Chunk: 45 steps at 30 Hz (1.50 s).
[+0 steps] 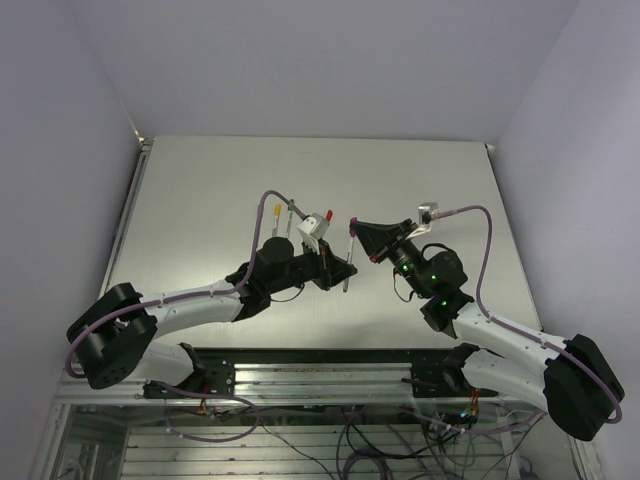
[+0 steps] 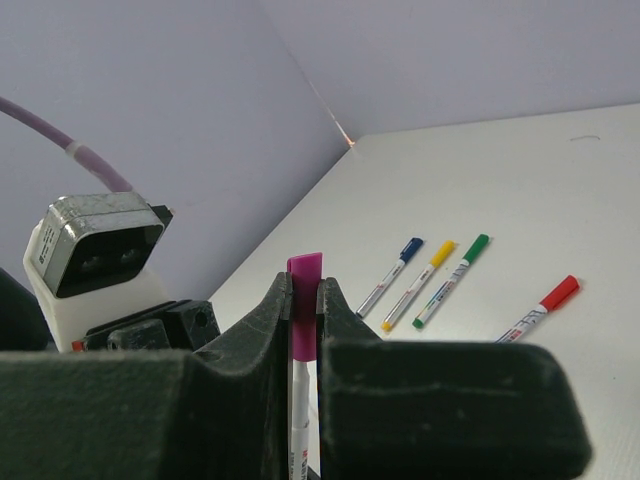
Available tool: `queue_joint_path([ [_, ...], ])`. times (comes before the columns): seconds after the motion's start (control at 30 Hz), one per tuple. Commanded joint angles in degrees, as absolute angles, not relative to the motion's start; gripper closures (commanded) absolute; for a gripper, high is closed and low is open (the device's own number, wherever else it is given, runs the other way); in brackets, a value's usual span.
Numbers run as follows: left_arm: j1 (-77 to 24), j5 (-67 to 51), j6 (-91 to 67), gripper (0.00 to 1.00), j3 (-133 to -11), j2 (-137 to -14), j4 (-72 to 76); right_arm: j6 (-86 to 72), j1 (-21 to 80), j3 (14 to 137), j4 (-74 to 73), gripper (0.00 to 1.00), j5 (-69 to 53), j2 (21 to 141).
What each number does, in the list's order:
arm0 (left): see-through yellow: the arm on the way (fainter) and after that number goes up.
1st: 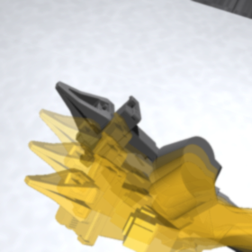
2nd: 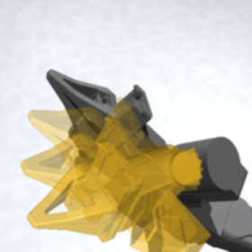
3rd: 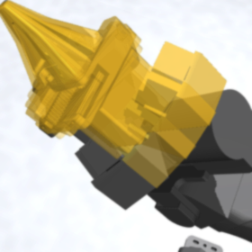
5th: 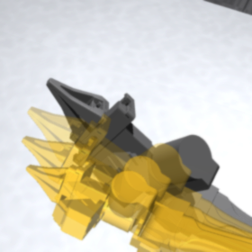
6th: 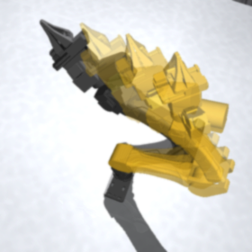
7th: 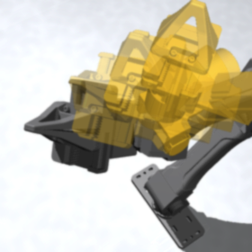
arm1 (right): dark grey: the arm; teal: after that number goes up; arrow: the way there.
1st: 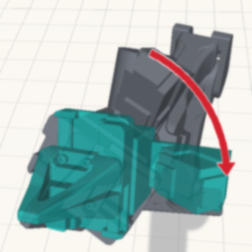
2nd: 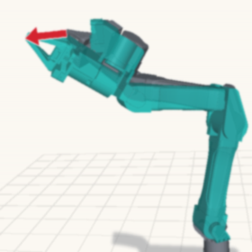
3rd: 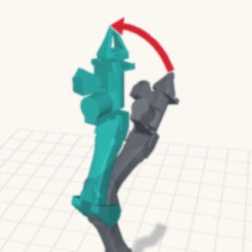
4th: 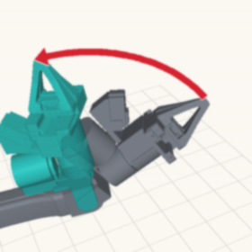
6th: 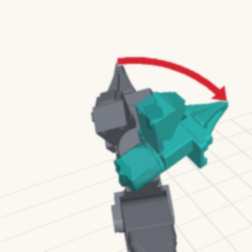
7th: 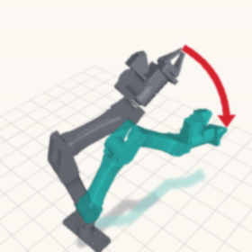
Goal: Insert the pens into the pen caps
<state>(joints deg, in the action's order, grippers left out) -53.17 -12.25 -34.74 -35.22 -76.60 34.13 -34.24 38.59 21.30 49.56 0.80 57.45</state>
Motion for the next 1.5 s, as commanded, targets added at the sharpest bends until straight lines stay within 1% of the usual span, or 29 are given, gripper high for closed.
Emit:
queue_joint_path([
  [0.0,-53.69,-11.63,-34.44,0.93,-35.78,-76.64,36.87,-34.78,38.59,20.62,51.2,1.0,0.41,56.44],
  [0.33,-53.66,-11.27,-34.69,0.93,-35.69,-77.21,37.55,-35.68,38.91,20.42,50.92,1.0,-0.53,55.93],
  [0.73,-53.64,-8.74,-33.6,0.93,-36.66,-74.92,38.16,-37.03,40.69,18.8,49.64,1.0,-1.96,56.7],
  [1.0,-53.66,-4.02,-32.69,0.93,-35.36,-72.51,40.88,-37.75,41.36,17.97,48.34,1.0,-3.25,56.02],
  [1.23,-53.62,-2.98,-32.63,0.93,-34.77,-71.78,46.71,-37.25,41.84,19.34,42.74,1.0,-6.45,57.8],
  [1.47,-53.55,4.5,-27.19,0.93,-38.01,-69.19,40.83,-35.52,43.59,21.01,31.12,1.0,-5.34,58.63],
])
